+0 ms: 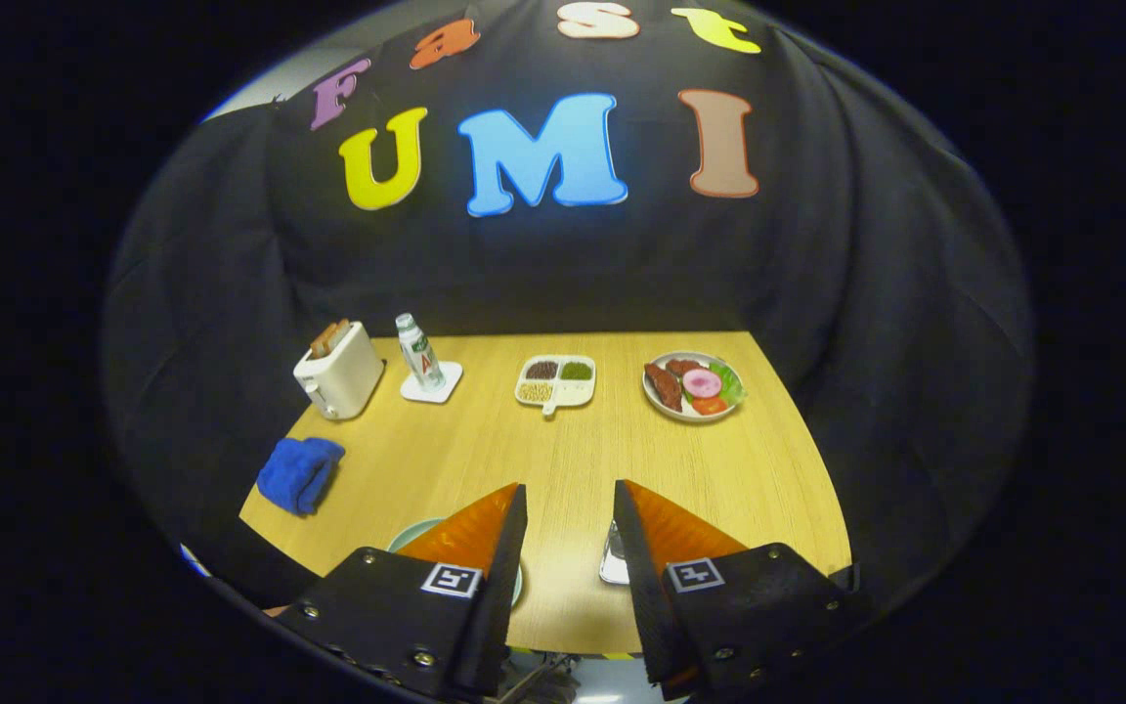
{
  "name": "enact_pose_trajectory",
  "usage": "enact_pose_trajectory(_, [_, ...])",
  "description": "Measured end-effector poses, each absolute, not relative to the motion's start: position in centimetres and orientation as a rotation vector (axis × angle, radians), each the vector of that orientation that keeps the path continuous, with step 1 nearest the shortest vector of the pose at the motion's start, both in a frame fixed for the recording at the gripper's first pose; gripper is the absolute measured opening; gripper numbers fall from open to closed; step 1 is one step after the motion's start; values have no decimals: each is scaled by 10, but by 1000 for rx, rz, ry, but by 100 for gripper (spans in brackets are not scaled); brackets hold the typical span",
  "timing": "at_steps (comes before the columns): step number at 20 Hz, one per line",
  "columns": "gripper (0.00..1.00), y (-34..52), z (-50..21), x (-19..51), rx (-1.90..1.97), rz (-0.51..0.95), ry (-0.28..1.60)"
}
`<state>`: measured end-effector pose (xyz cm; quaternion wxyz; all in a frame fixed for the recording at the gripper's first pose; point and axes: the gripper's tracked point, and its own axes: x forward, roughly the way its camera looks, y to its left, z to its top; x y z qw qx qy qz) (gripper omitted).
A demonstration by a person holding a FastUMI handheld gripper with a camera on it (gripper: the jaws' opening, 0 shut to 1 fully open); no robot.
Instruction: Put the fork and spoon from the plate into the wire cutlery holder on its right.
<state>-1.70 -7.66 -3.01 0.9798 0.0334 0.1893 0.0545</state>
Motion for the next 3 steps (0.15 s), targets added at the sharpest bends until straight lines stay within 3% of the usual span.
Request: enact_pose_trajectory(3, [54,-57,14,-39,31,93,132])
